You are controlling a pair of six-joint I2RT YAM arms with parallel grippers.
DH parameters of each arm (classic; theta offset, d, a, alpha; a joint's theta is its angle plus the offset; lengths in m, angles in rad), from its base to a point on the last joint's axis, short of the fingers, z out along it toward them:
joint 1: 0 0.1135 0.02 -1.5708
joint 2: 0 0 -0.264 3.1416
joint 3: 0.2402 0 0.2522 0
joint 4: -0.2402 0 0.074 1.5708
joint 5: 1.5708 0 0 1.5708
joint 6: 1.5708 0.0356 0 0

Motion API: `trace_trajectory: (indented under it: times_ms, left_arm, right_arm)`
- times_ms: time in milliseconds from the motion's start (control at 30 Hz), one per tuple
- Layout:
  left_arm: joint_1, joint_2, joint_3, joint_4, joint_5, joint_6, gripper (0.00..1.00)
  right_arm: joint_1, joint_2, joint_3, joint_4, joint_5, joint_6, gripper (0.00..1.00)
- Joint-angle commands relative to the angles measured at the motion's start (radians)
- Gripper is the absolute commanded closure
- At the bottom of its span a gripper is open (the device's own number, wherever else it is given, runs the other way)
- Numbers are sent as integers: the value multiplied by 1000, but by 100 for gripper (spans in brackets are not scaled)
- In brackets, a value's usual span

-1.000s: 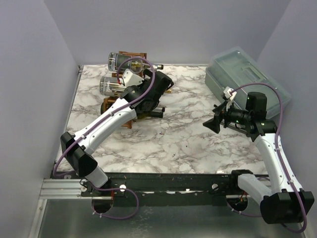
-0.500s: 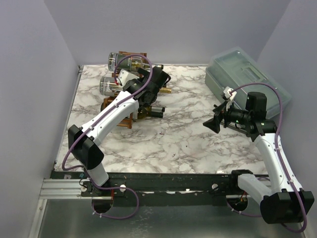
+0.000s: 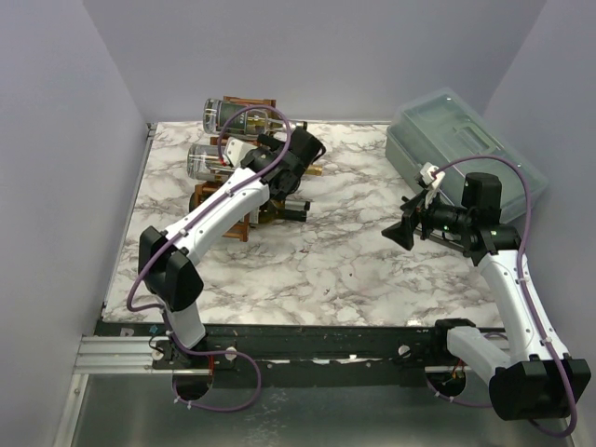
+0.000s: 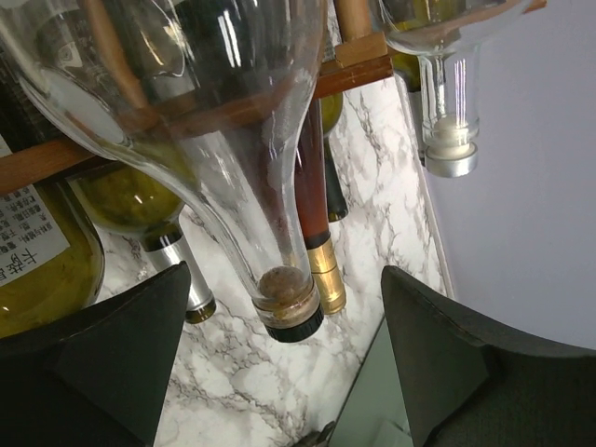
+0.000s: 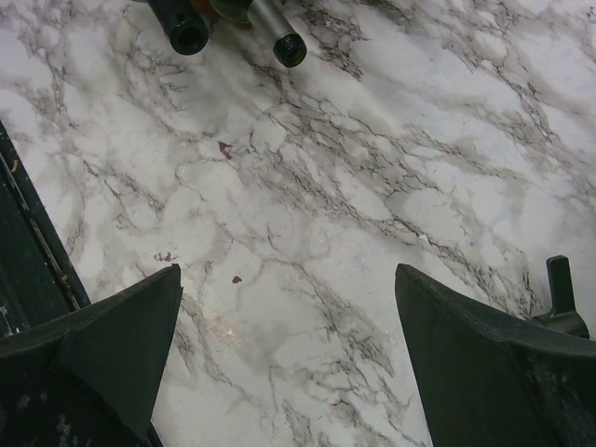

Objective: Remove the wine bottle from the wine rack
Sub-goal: Pick up the wine bottle from the wine rack.

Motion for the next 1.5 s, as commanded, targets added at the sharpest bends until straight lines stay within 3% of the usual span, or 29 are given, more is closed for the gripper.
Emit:
trace_trajectory:
  times_ms: [0, 800, 1367, 1467]
  left_arm:
    - [4, 36, 60, -48, -67, -64, 17]
    - [60, 143, 112, -96, -30, -141, 32]
    - [60, 166, 120, -101, -39, -149, 54]
    - [58, 154, 119, -103, -43, -141, 71]
  right_arm:
    - [9, 8, -11, 14, 21, 0, 0]
    - [18, 16, -6, 7, 50, -10, 0]
    - [23, 20, -6, 8, 71, -13, 0]
    - [23, 20, -8, 8, 75, -14, 0]
